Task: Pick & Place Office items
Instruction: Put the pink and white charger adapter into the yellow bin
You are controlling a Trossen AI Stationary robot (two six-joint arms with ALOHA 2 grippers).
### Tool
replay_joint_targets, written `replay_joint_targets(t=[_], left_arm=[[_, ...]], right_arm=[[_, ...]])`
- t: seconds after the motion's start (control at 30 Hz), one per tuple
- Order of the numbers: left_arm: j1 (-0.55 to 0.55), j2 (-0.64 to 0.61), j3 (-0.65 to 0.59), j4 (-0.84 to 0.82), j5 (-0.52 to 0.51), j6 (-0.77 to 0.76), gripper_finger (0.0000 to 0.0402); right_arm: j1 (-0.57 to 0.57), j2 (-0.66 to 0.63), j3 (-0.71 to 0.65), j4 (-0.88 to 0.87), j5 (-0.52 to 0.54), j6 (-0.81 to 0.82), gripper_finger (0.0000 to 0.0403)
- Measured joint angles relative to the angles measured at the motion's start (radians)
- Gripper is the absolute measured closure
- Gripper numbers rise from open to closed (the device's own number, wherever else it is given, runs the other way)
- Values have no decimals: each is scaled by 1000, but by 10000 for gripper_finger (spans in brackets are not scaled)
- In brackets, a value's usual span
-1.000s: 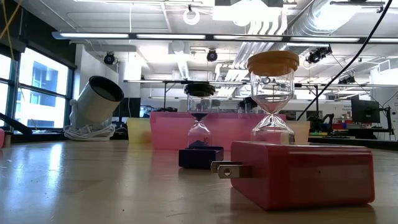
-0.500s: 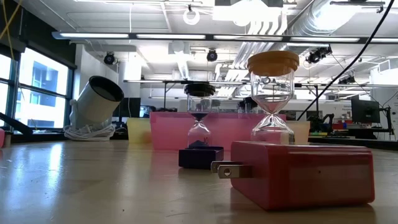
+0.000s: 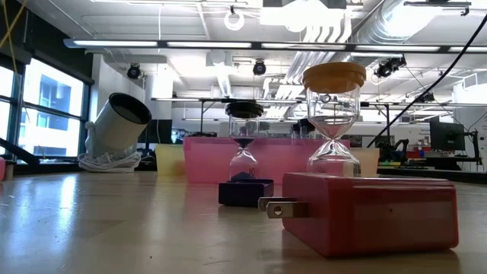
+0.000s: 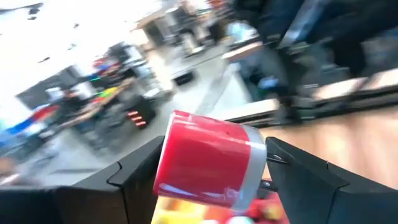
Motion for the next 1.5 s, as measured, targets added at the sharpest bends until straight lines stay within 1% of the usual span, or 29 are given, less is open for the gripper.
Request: replay_joint_targets(t=[0.1, 0.17, 0.23, 0.3, 0.43, 0.53, 0.6, 0.73, 0.87, 1.03, 1.2, 1.3, 1.43, 1.5], left_arm=[[81, -24, 0, 0, -37, 45, 141], [155, -33, 0, 0, -41, 56, 141], [235, -38, 1, -1, -35, 57, 141], [329, -37, 1, -2, -2, 61, 141], [515, -16, 1, -4, 127, 52, 141], [643, 9, 1, -15, 233, 3, 141], [719, 28, 1, -51, 294, -51, 141], [850, 85, 1, -172, 413, -225, 141], [969, 168, 1, -255, 558, -312, 141], [1074, 279, 1, -279, 671, -394, 141], [1143, 371, 1, -294, 789, -596, 141], [1174, 420, 1, -315, 878, -708, 141], [1215, 473, 1, -337, 1043, -806, 141], [1234, 497, 1, -348, 1079, -851, 141]], right_arm=[[-20, -38, 0, -57, -12, -38, 126], [-44, -60, 0, -88, -47, -52, 126], [-64, -87, 0, -132, -89, -70, 126], [-87, -105, 0, -166, -129, -76, 126], [-135, -124, 0, -262, -203, -76, 126], [-167, -127, 0, -330, -263, -76, 126], [-190, -129, 0, -371, -307, -76, 126], [-232, -129, 0, -445, -380, -87, 126], [-255, -129, 0, -493, -394, -102, 126], [-263, -129, 0, -530, -396, -118, 126], [-263, -129, 0, -544, -396, -129, 126], [-263, -129, 0, -561, -390, -129, 126], [-280, -129, 0, -561, -391, -127, 126], [-284, -129, 0, -561, -392, -126, 128]])
